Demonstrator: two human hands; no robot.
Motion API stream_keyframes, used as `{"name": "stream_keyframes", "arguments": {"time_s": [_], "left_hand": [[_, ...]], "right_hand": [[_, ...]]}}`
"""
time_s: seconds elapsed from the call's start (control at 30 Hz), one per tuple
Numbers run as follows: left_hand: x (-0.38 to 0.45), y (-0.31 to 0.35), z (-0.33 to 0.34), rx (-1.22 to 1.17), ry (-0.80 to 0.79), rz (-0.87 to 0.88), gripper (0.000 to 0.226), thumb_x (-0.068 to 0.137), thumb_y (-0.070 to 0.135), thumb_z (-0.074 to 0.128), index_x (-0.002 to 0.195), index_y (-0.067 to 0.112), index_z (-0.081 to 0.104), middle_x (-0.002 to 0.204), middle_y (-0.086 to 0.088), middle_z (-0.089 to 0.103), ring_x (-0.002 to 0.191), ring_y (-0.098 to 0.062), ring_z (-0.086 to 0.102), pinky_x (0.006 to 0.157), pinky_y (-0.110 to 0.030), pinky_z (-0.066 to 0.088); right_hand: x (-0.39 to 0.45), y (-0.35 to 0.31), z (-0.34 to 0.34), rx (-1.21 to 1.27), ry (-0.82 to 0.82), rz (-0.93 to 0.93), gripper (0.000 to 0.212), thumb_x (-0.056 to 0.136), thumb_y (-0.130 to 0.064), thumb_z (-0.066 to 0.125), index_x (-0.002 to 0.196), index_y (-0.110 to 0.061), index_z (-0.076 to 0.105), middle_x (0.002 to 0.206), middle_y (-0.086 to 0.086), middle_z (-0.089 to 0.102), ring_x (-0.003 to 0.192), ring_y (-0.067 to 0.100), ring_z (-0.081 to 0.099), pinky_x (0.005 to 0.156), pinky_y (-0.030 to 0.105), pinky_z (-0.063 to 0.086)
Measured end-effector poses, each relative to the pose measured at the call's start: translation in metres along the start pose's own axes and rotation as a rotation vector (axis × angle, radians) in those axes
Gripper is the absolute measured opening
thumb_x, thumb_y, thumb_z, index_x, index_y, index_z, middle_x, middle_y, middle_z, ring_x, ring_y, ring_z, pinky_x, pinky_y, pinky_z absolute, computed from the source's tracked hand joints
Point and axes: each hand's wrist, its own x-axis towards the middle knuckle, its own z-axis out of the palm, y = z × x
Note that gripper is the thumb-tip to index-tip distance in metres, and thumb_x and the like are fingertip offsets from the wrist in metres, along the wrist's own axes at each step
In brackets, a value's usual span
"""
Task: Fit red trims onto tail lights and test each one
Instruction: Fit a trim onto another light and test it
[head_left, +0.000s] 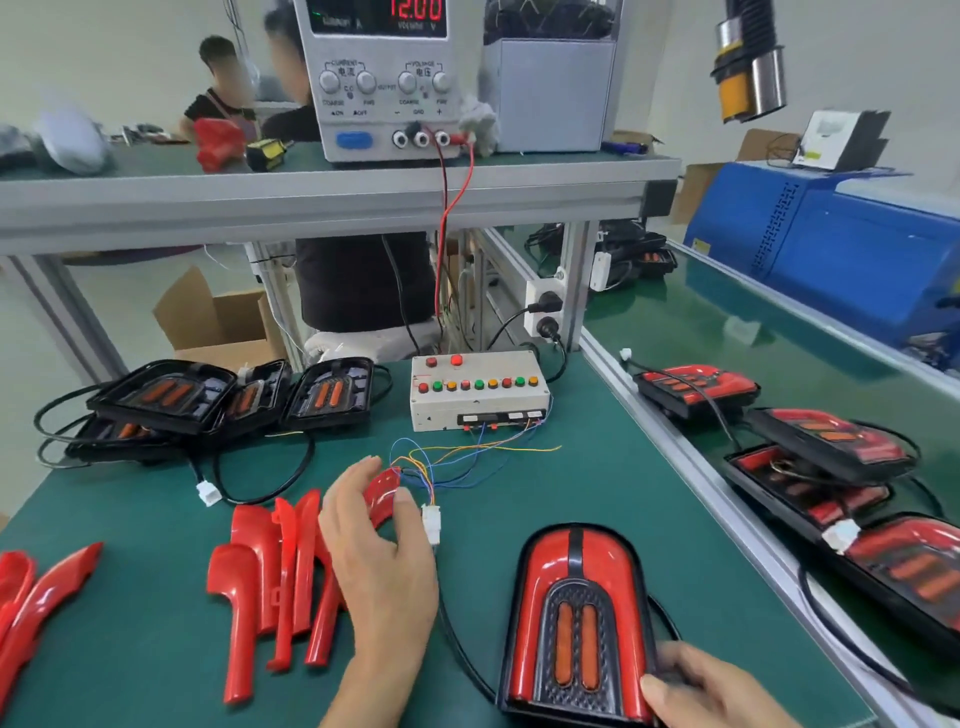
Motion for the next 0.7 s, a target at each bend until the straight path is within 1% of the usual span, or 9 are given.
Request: {"name": "stream_keyframes", "arguments": {"time_s": [0.07,0.13,0.2,0.27,0.3,0.43,0.53,0.63,0.7], "left_hand": [[0.029,0.006,0.004,0.03,-0.022,0.077,0.026,0.096,0.005,0.058,0.119,0.016,0.063,0.115,0.01,0.059,0.114,-0.016,0.054,0.095,-0.044,0.048],[0.066,0.011,0.015,0.116,-0.136,0.177,0.024,0.095,0.005,0.054,0.112,0.016,0.068,0.11,0.009,0.064,0.11,-0.016,0.057,0.094,-0.037,0.046],[0.102,0.011,0.034,0.257,-0.326,0.204,0.03,0.095,0.003,0.051,0.114,0.013,0.072,0.115,0.001,0.07,0.112,-0.02,0.06,0.097,-0.034,0.046],[0.131,0.006,0.053,0.406,-0.518,0.183,0.039,0.095,0.001,0.045,0.124,0.011,0.069,0.128,-0.006,0.068,0.121,-0.024,0.059,0.103,-0.034,0.045],[0.141,0.002,0.062,0.468,-0.599,0.182,0.043,0.094,-0.001,0.044,0.129,0.01,0.067,0.134,-0.008,0.065,0.125,-0.026,0.057,0.106,-0.034,0.043],[0.161,-0.012,0.084,0.692,-0.862,0.166,0.053,0.094,-0.002,0.041,0.145,0.009,0.052,0.15,-0.015,0.051,0.136,-0.033,0.048,0.114,-0.038,0.037],[0.16,-0.019,0.091,0.765,-0.919,0.211,0.052,0.096,0.001,0.041,0.148,0.004,0.046,0.154,-0.015,0.043,0.141,-0.031,0.041,0.119,-0.037,0.028],[0.157,-0.021,0.093,0.756,-0.85,0.253,0.049,0.094,0.001,0.043,0.142,0.002,0.052,0.147,-0.015,0.05,0.134,-0.032,0.049,0.115,-0.04,0.036],[0.155,-0.02,0.092,0.757,-0.814,0.251,0.05,0.093,0.001,0.044,0.142,0.004,0.053,0.145,-0.015,0.051,0.13,-0.035,0.053,0.111,-0.044,0.041]], "right_hand": [[0.005,0.002,0.0,0.038,-0.033,-0.031,0.008,0.089,-0.003,0.073,0.096,-0.004,0.076,0.086,0.007,0.08,0.078,0.011,0.076,0.07,0.011,0.051],[0.016,0.002,-0.003,0.091,-0.016,-0.069,0.01,0.091,0.001,0.068,0.098,-0.001,0.075,0.085,0.009,0.079,0.076,0.012,0.076,0.066,0.01,0.05],[0.027,-0.001,-0.006,0.183,-0.026,-0.09,0.015,0.093,0.001,0.065,0.107,0.0,0.07,0.087,0.019,0.078,0.074,0.026,0.076,0.064,0.02,0.055],[0.04,-0.006,-0.008,0.305,-0.061,-0.094,0.023,0.095,-0.007,0.062,0.118,-0.006,0.064,0.089,0.031,0.074,0.072,0.04,0.073,0.06,0.032,0.058],[0.047,-0.009,-0.008,0.363,-0.051,-0.091,0.024,0.096,-0.01,0.061,0.121,-0.009,0.062,0.091,0.033,0.073,0.073,0.043,0.072,0.058,0.035,0.058],[0.076,-0.009,-0.006,0.379,0.087,-0.167,0.025,0.1,-0.009,0.058,0.123,-0.018,0.059,0.095,0.02,0.077,0.081,0.043,0.075,0.067,0.043,0.06],[0.086,0.0,-0.006,0.406,0.095,-0.198,0.026,0.101,-0.014,0.058,0.126,-0.022,0.06,0.099,0.016,0.077,0.086,0.041,0.076,0.061,0.039,0.06],[0.091,0.008,-0.009,0.45,0.07,-0.185,0.03,0.1,-0.019,0.06,0.13,-0.022,0.059,0.105,0.016,0.077,0.089,0.042,0.075,0.064,0.034,0.061],[0.095,0.012,-0.009,0.477,0.067,-0.16,0.028,0.1,-0.014,0.06,0.127,-0.02,0.06,0.105,0.017,0.077,0.086,0.043,0.075,0.061,0.034,0.061]]}}
